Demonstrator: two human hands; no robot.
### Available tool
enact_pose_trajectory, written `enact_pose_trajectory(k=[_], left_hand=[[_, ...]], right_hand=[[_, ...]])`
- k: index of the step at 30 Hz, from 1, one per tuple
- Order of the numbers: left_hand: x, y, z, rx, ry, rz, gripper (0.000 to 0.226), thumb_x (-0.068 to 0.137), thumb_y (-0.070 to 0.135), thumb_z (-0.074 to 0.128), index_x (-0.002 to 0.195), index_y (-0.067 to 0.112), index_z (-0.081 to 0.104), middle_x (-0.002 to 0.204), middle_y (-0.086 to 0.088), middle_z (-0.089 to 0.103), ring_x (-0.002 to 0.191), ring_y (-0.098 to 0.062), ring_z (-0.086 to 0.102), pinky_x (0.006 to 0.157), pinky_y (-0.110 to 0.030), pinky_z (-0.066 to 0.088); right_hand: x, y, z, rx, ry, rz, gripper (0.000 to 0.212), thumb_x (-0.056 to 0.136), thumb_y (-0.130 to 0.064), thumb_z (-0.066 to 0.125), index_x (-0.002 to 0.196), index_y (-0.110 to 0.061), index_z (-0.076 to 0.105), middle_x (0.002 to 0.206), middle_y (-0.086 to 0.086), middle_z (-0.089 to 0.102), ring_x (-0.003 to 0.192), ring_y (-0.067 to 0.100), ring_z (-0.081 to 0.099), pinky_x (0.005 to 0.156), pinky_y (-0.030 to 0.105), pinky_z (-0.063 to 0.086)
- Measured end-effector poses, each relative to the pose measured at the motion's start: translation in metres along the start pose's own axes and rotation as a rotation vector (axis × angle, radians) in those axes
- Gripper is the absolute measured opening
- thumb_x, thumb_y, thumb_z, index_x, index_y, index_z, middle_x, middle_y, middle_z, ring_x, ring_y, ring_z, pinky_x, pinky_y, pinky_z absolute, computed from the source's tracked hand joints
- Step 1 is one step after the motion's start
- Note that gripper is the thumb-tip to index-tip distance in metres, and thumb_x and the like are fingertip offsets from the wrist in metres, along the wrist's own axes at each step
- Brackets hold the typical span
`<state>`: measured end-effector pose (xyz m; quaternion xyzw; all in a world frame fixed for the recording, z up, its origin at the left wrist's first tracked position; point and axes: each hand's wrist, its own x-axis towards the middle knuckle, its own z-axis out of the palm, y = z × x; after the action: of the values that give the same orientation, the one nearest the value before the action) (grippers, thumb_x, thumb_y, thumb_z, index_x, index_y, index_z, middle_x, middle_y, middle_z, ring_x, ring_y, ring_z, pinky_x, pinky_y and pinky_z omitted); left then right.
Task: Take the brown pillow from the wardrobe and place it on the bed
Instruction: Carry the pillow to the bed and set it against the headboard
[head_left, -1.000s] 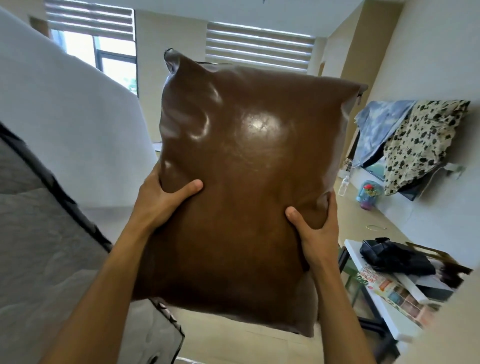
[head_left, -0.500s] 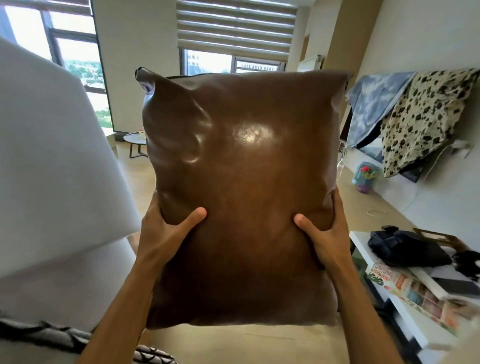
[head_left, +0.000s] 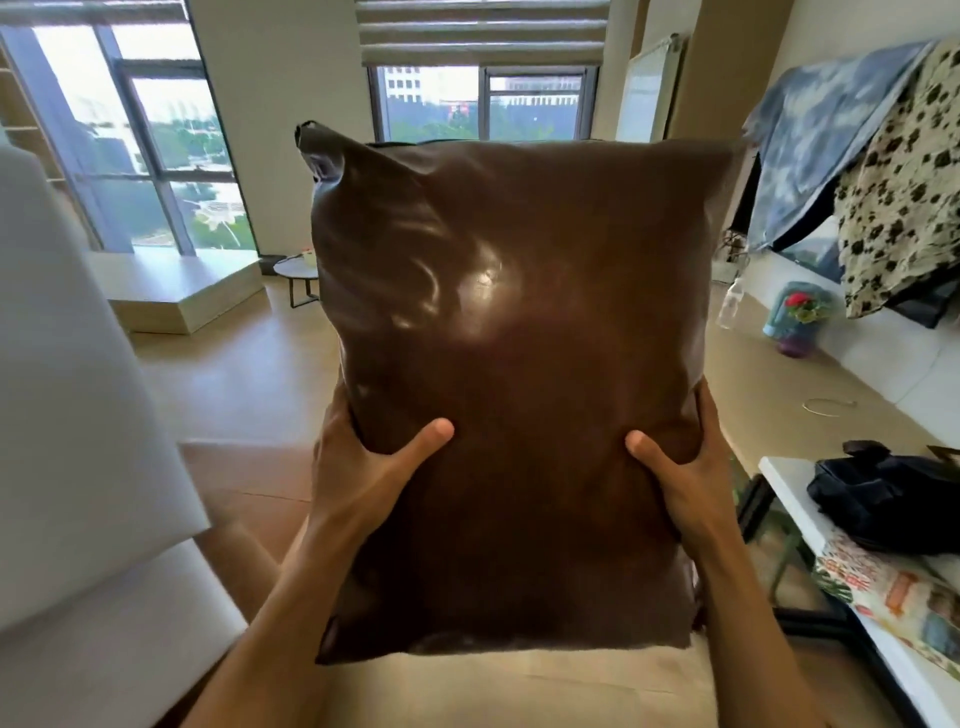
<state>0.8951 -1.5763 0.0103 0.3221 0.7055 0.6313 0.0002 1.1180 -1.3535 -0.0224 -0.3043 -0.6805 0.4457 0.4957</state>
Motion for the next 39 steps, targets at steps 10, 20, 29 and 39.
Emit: enact_pose_trajectory(k=[10,20,29,39], left_hand=[[0.127,-0.028,0.152,0.001,-0.046,-0.030,0.109,0.044,0.076,0.083,0.143,0.038,0.053,0.126,0.016,0.069,0.115,-0.008,0.067,0.102,-0.042,0.054],[0.274,-0.082,0.232,-0.026,0.032,-0.032,0.101,0.046,0.077,0.082,0.137,0.045,0.053,0.110,0.037,0.064,0.098,0.017,0.062,0.085,-0.022,0.050],[0.403,-0.174,0.248,-0.015,0.083,-0.104,0.110,0.047,0.079,0.084,0.144,0.037,0.053,0.134,0.013,0.068,0.116,-0.008,0.066,0.100,-0.039,0.054],[0.610,-0.275,0.263,0.028,0.095,-0.128,0.103,0.053,0.070,0.085,0.145,0.036,0.054,0.134,0.016,0.067,0.118,-0.004,0.065,0.102,-0.037,0.053]], right_hand=[[0.163,0.067,-0.032,-0.035,0.053,0.028,0.099,0.051,-0.069,0.080,0.138,-0.065,0.033,0.125,-0.047,0.048,0.108,-0.030,0.050,0.085,-0.002,0.041],[0.331,0.122,0.033,-0.046,-0.034,0.032,0.117,0.049,-0.071,0.080,0.153,-0.055,0.028,0.144,-0.028,0.044,0.119,-0.006,0.050,0.083,-0.002,0.036],[0.446,0.191,0.155,-0.037,-0.133,0.079,0.129,0.048,-0.073,0.082,0.160,-0.051,0.021,0.144,-0.032,0.039,0.117,-0.007,0.047,0.085,0.008,0.036],[0.606,0.252,0.318,-0.021,-0.173,0.117,0.129,0.046,-0.076,0.078,0.159,-0.053,0.019,0.139,-0.023,0.039,0.119,0.000,0.045,0.074,-0.001,0.037]])
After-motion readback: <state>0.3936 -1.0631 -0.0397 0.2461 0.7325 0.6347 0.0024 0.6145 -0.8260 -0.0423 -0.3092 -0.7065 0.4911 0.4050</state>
